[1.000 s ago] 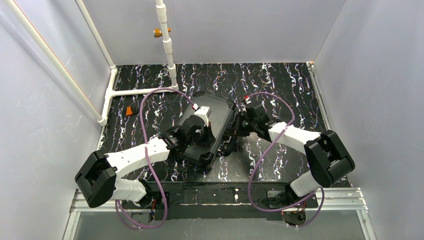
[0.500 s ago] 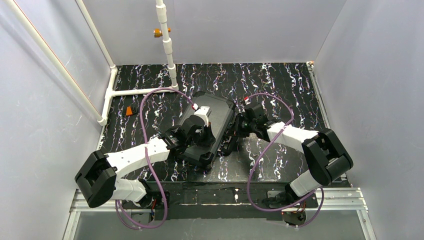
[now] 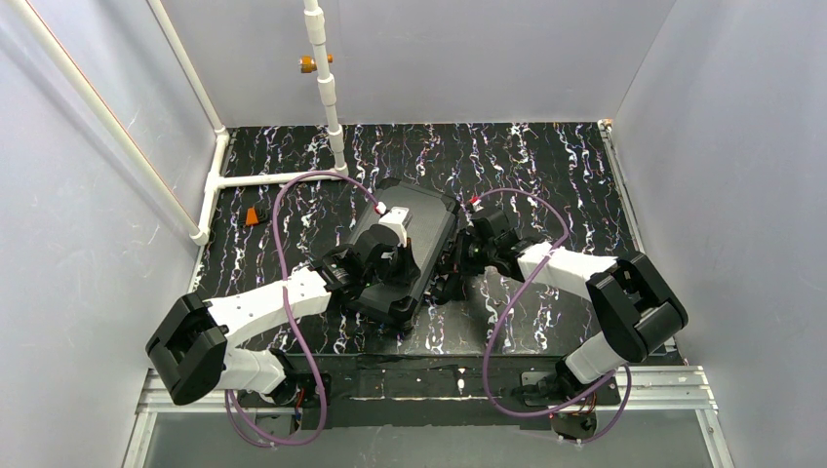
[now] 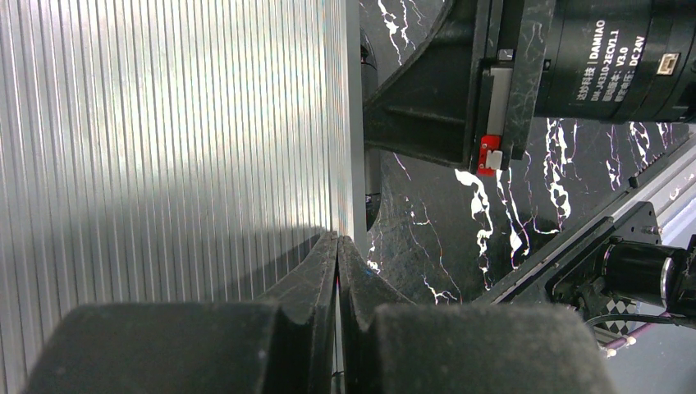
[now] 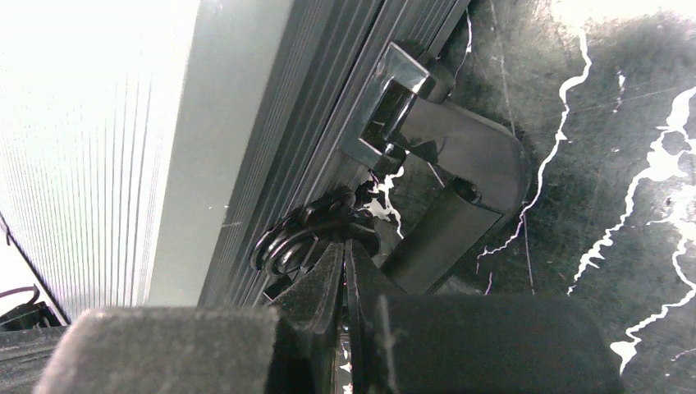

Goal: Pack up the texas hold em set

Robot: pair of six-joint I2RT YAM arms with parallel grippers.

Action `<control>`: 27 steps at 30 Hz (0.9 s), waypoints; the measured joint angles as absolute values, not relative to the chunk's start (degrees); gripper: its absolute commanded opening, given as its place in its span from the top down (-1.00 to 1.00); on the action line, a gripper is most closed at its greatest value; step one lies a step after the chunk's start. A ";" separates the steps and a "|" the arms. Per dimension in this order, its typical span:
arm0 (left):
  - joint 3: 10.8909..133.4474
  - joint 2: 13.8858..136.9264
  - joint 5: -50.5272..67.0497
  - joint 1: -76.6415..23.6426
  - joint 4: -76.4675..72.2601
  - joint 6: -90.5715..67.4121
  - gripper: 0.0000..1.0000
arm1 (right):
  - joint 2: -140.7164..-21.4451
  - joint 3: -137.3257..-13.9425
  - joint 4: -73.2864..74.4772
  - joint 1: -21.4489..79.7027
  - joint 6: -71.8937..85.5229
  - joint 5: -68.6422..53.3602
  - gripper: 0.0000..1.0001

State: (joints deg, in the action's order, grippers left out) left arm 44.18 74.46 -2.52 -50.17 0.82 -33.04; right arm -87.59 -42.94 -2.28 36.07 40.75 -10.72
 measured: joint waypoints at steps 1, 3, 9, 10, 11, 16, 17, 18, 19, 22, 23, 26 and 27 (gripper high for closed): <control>44.18 74.48 -2.52 -50.17 0.82 -33.06 1.00 | -87.59 -42.83 -2.24 36.23 40.77 -10.81 0.77; 44.18 74.48 -2.52 -50.17 0.82 -33.06 1.00 | -87.59 -42.57 -2.26 36.51 40.86 -10.92 0.77; 44.18 74.48 -2.52 -50.17 0.82 -33.06 1.00 | -87.59 -42.44 -2.26 36.82 41.19 -10.92 0.77; 44.18 74.48 -2.52 -50.17 0.82 -33.06 1.00 | -87.59 -42.44 -2.26 36.82 41.21 -10.92 0.77; 44.18 74.48 -2.52 -50.17 0.82 -33.04 1.00 | -87.59 -42.44 -2.26 36.82 41.23 -10.92 0.77; 44.18 74.48 -2.57 -50.22 0.82 -33.04 1.00 | -87.59 -42.44 -2.22 36.84 41.25 -10.87 0.78; 44.18 74.48 -2.57 -50.22 0.82 -33.04 1.00 | -87.59 -42.44 -2.20 36.84 41.25 -10.85 0.78; 44.18 74.48 -2.57 -50.22 0.82 -33.04 1.00 | -87.59 -42.44 -2.15 36.84 41.25 -10.83 0.79; 44.18 74.48 -2.57 -50.22 0.82 -33.04 1.00 | -87.59 -42.44 -2.11 36.84 41.25 -10.83 0.79; 44.18 74.48 -2.57 -50.22 0.82 -33.04 1.00 | -87.59 -42.44 -1.98 36.91 41.25 -10.66 0.81; 44.18 74.46 -2.57 -50.22 0.82 -33.04 1.00 | -87.59 -42.44 -1.93 36.91 41.25 -10.63 0.83; 44.18 74.46 -2.57 -50.22 0.82 -33.04 1.00 | -87.59 -42.41 -1.83 36.95 41.28 -10.57 0.86; 44.18 74.46 -2.55 -50.22 0.82 -33.04 1.00 | -87.59 -42.41 -1.83 36.95 41.30 -10.57 0.86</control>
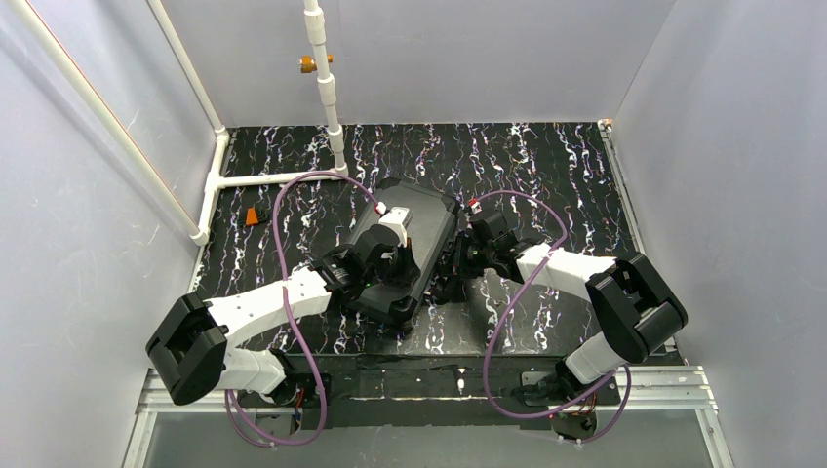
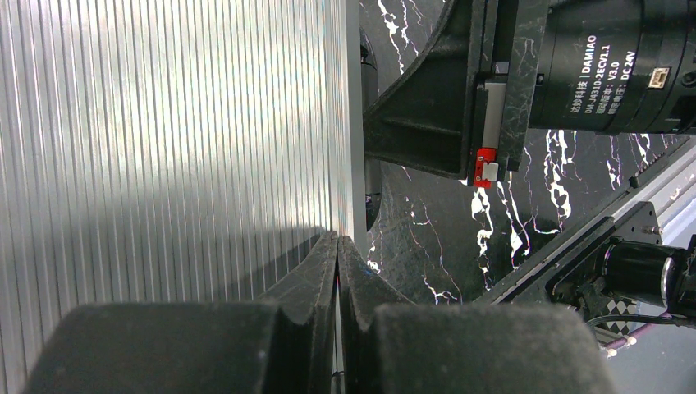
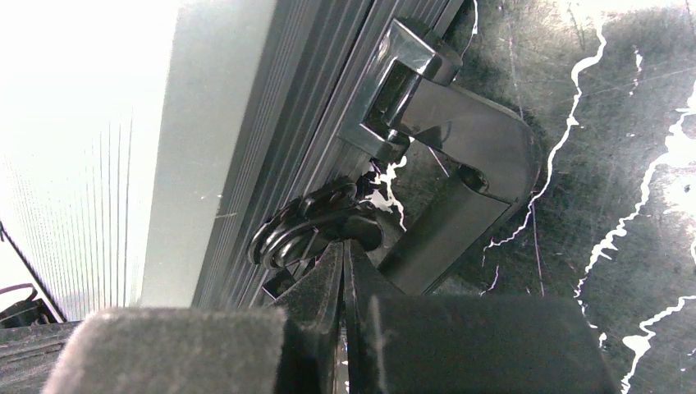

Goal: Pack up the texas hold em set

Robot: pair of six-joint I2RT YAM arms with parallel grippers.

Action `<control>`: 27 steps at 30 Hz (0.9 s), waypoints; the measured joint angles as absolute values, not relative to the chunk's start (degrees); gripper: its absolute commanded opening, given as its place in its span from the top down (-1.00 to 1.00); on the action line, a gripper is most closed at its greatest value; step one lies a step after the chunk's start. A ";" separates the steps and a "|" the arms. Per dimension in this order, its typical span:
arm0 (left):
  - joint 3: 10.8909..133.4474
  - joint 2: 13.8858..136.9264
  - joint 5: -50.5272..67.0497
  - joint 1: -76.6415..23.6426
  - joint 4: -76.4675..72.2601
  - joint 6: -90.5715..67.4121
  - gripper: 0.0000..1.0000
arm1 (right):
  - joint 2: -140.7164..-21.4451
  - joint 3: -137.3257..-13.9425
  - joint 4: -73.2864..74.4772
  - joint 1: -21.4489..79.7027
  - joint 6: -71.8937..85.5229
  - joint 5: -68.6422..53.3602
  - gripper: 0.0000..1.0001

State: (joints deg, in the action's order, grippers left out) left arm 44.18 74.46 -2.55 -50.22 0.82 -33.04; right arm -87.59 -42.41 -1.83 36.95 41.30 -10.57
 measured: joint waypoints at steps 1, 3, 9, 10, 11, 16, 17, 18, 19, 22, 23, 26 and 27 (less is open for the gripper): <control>44.18 74.46 -2.57 -50.22 0.82 -33.04 1.00 | -87.59 -42.41 -1.80 36.95 41.39 -10.55 0.86; 44.18 74.46 -2.57 -50.22 0.82 -33.04 1.00 | -87.59 -42.41 -1.80 36.95 41.41 -10.48 0.87; 44.18 74.46 -2.57 -50.24 0.82 -33.04 1.00 | -87.59 -42.41 -1.72 36.99 41.41 -10.09 0.89; 44.18 74.46 -2.55 -50.24 0.82 -33.04 1.00 | -87.59 -42.41 -1.67 37.01 41.41 -9.96 0.90; 44.18 74.46 -2.57 -50.24 0.82 -33.04 1.00 | -87.59 -42.41 -1.65 37.06 41.41 -9.82 0.92; 44.18 74.46 -2.57 -50.26 0.84 -33.04 1.00 | -87.61 -42.41 -1.17 37.19 41.39 -8.80 0.97; 44.18 74.46 -2.57 -50.26 0.82 -33.04 1.00 | -87.61 -42.41 -0.97 37.19 41.39 -8.45 0.97; 44.18 74.46 -2.57 -50.28 0.82 -33.04 1.00 | -87.61 -42.41 -0.82 37.19 41.36 -8.08 0.97; 44.18 74.46 -2.59 -50.28 0.82 -33.01 1.00 | -87.64 -42.41 -0.51 37.19 41.34 -7.66 0.97; 44.18 74.46 -2.59 -50.28 0.82 -33.01 1.00 | -87.92 -42.41 -0.12 37.19 41.39 -7.29 0.97; 44.18 74.46 -2.59 -50.28 0.84 -33.01 1.00 | -87.99 -42.41 -0.14 37.19 41.39 -7.25 0.97; 44.18 74.46 -2.63 -50.35 0.84 -32.99 1.00 | -88.38 -42.61 -0.21 37.19 41.41 -7.33 0.97; 44.18 74.46 -2.63 -50.35 0.84 -32.99 1.00 | -88.55 -42.70 -0.19 37.19 41.43 -7.46 0.97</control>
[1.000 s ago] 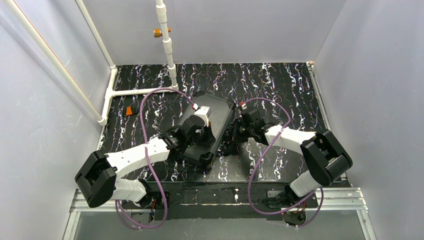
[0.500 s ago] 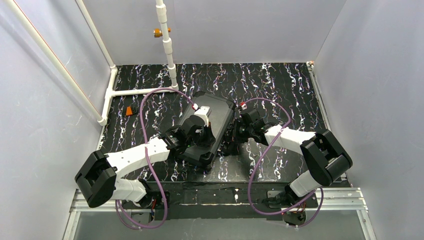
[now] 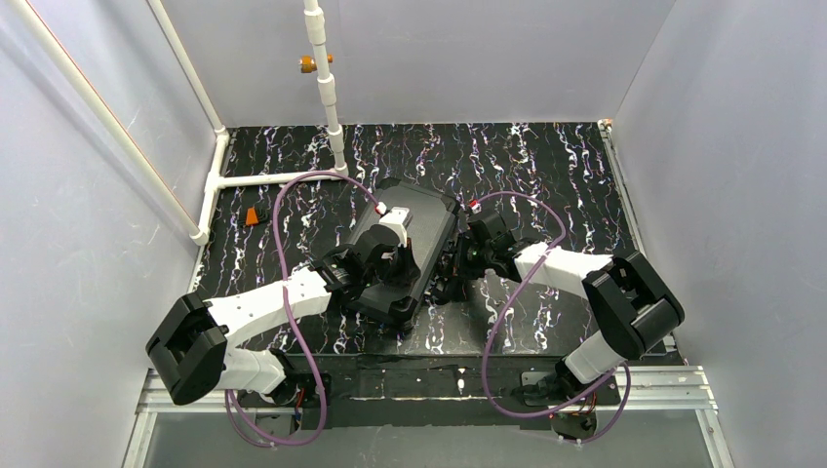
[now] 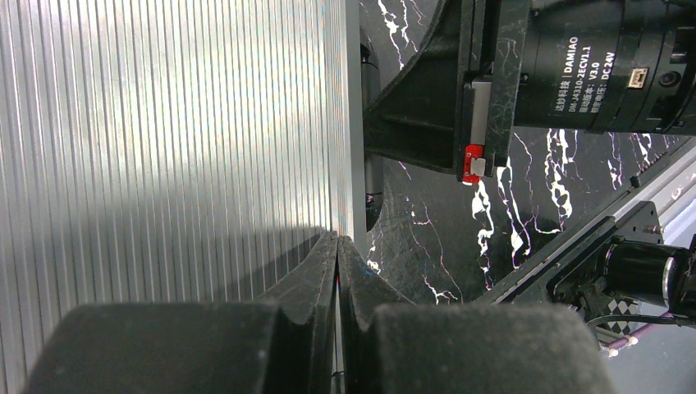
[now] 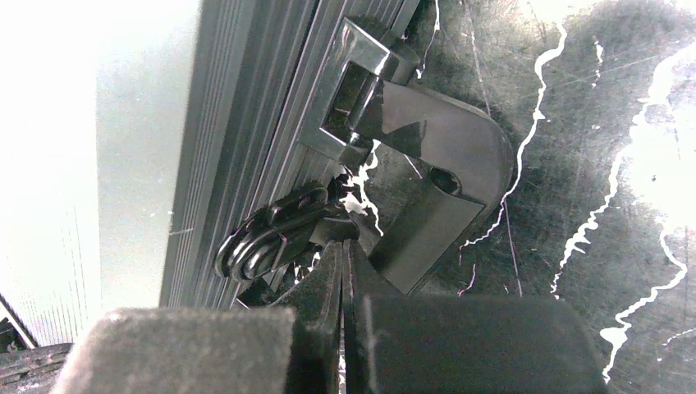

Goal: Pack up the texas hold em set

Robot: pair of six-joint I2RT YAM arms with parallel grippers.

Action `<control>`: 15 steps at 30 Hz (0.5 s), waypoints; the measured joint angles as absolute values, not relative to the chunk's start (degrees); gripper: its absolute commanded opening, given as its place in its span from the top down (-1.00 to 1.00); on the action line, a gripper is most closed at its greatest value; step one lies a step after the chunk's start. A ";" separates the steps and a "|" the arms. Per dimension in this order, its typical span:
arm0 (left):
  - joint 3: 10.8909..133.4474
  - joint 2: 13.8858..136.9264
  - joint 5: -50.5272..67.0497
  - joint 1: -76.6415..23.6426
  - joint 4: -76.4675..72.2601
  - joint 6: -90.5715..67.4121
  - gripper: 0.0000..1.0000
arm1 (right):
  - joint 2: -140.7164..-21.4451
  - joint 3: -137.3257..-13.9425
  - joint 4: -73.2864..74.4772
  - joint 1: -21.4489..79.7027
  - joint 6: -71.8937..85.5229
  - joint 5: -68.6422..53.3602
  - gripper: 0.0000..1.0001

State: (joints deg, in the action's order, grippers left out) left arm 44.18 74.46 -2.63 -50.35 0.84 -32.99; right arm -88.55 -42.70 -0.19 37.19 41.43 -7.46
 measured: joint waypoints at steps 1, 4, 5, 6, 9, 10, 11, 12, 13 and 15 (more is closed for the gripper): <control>44.18 74.46 -2.63 -50.37 0.86 -32.99 1.00 | -88.86 -42.87 -0.14 37.19 41.43 -7.73 0.97; 44.18 74.48 -2.66 -50.37 0.86 -32.99 1.00 | -89.25 -43.24 0.05 37.15 41.41 -8.05 0.97; 44.18 74.48 -2.68 -50.37 0.86 -32.99 1.00 | -89.45 -43.44 0.21 37.15 41.41 -8.14 0.97; 44.18 74.48 -2.68 -50.37 0.86 -32.99 1.00 | -89.58 -43.53 0.25 37.15 41.39 -8.19 0.97; 44.18 74.50 -2.68 -50.39 0.86 -32.99 1.00 | -89.86 -43.81 0.49 37.15 41.39 -8.36 0.97; 44.18 74.52 -2.68 -50.39 0.84 -32.99 1.00 | -89.97 -43.88 0.51 37.12 41.39 -8.40 0.97; 44.18 74.52 -2.68 -50.39 0.86 -32.99 1.00 | -90.13 -44.03 0.56 37.12 41.36 -8.47 0.97; 44.21 74.52 -2.68 -50.39 0.86 -32.97 1.00 | -90.39 -44.21 0.62 37.15 41.39 -8.51 0.97; 44.21 74.54 -2.68 -50.39 0.86 -32.93 1.00 | -90.83 -44.47 0.58 37.15 41.41 -8.54 0.97; 44.27 74.63 -2.68 -50.39 0.89 -32.82 1.00 | -91.66 -44.95 0.32 37.15 41.39 -8.25 0.97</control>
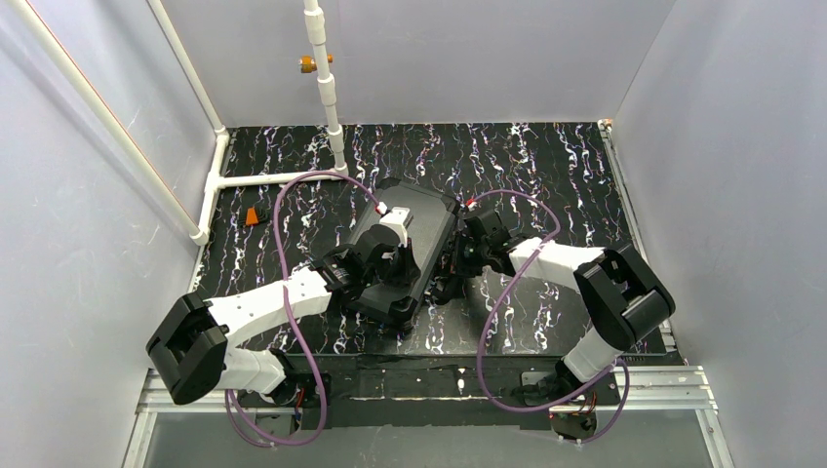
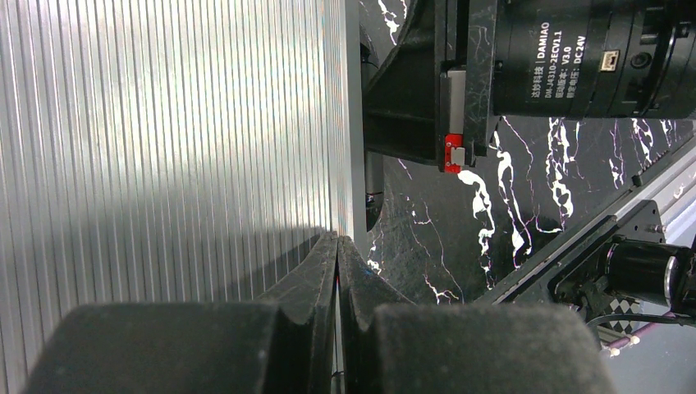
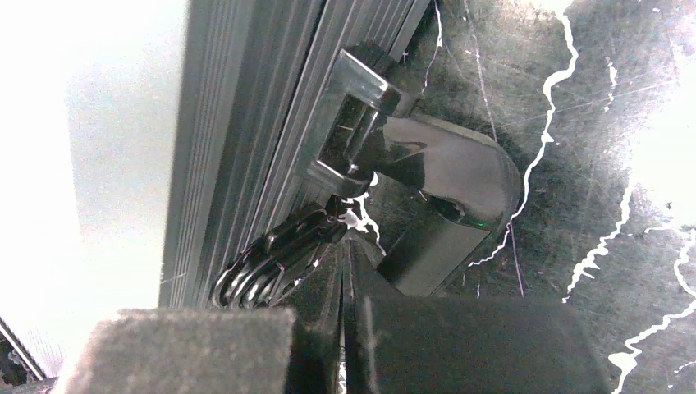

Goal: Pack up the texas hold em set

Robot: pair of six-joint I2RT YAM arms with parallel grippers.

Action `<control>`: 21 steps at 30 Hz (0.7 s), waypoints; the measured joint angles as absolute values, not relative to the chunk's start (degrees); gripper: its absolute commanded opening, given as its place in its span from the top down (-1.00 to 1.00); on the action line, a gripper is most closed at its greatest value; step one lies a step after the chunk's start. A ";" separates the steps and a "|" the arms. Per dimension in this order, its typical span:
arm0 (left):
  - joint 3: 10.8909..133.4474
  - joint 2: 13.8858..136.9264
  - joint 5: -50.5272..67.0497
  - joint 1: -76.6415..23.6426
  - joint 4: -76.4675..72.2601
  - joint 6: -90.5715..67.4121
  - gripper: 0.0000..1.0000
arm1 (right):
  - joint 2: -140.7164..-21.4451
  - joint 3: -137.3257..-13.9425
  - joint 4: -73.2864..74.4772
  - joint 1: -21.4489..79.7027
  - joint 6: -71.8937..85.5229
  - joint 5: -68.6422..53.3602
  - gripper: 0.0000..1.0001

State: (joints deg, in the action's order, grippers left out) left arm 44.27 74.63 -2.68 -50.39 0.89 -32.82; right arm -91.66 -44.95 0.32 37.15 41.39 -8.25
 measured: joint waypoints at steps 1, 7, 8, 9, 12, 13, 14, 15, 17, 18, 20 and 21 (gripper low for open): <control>44.31 74.67 -2.68 -50.39 0.91 -32.80 1.00 | -92.16 -45.36 0.51 37.15 41.50 -8.43 0.97; 44.42 74.78 -2.66 -50.41 0.95 -32.60 1.00 | -92.75 -46.72 2.55 37.10 41.41 -8.54 0.97; 44.47 74.78 -2.66 -50.43 0.99 -32.58 1.00 | -92.77 -46.76 2.66 37.10 41.39 -8.47 0.97; 44.53 74.78 -2.68 -50.43 1.10 -32.58 1.00 | -92.75 -46.78 2.74 37.12 41.36 -8.40 0.97; 44.75 74.81 -2.70 -50.43 1.45 -32.56 1.00 | -92.66 -47.09 3.36 37.28 41.15 -7.88 0.97; 44.84 74.78 -2.72 -50.43 1.61 -32.56 1.00 | -92.49 -47.11 3.53 37.39 40.95 -7.60 0.97; 44.95 74.74 -2.76 -50.43 1.76 -32.56 1.00 | -92.29 -47.13 3.70 37.52 40.66 -7.22 0.97; 45.08 74.63 -2.81 -50.46 2.00 -32.58 1.00 | -92.03 -47.13 3.95 37.63 40.32 -6.59 0.97; 45.39 74.41 -2.81 -50.52 2.90 -32.56 0.99 | -91.09 -47.16 4.84 37.93 39.66 -5.23 0.97; 45.56 74.19 -2.81 -50.68 3.68 -32.53 0.98 | -90.37 -47.16 5.56 38.02 39.20 -4.60 0.97; 45.87 73.60 -2.76 -50.92 5.32 -32.51 0.97 | -88.64 -47.22 7.20 38.00 38.57 -3.60 0.97; 46.00 73.21 -2.74 -51.09 6.31 -32.49 0.96 | -87.70 -47.40 8.08 38.00 38.30 -3.05 0.97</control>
State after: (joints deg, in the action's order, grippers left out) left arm 46.00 73.21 -2.74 -51.09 6.31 -32.49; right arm -87.70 -47.40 8.08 38.00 38.30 -3.05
